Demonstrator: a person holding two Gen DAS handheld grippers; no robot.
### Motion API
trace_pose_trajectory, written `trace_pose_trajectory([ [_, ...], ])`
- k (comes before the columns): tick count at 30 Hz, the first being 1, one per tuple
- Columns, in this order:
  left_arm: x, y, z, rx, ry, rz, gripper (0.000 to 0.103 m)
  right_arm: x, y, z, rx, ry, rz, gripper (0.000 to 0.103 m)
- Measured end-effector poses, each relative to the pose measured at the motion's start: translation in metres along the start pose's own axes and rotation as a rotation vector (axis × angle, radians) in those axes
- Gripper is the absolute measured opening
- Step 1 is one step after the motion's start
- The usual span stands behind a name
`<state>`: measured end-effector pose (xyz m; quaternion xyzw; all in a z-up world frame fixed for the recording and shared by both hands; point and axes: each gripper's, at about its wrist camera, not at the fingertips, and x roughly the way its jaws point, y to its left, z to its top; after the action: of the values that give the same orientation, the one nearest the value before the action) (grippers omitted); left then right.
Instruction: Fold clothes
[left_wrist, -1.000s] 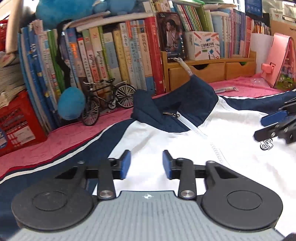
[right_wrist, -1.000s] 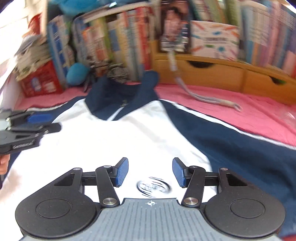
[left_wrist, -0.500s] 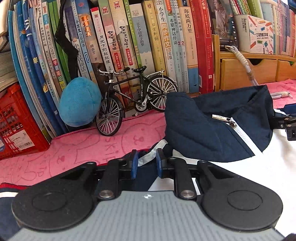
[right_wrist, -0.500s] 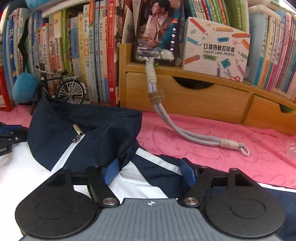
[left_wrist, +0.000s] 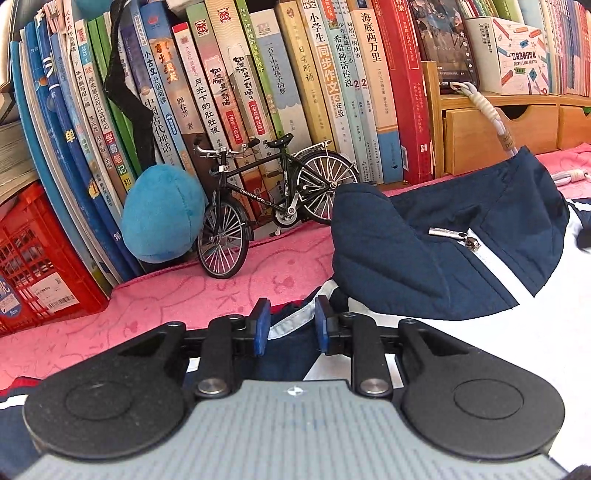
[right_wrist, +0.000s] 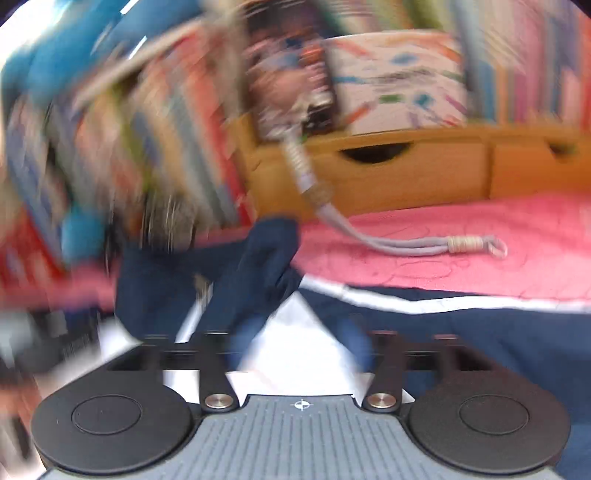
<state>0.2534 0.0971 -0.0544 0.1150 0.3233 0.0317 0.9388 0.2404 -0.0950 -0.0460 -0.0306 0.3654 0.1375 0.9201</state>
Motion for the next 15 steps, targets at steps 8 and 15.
trace_pose_trajectory([
  [8, 0.000, 0.001, 0.000, 0.001, 0.002, -0.003, 0.026, 0.037, 0.005, 0.010, -0.060, -0.038, -0.145, 0.010],
  [15, 0.000, 0.003, 0.000, -0.014, 0.004, -0.009, 0.027, 0.071, -0.019, 0.031, -0.051, -0.035, -0.280, 0.014],
])
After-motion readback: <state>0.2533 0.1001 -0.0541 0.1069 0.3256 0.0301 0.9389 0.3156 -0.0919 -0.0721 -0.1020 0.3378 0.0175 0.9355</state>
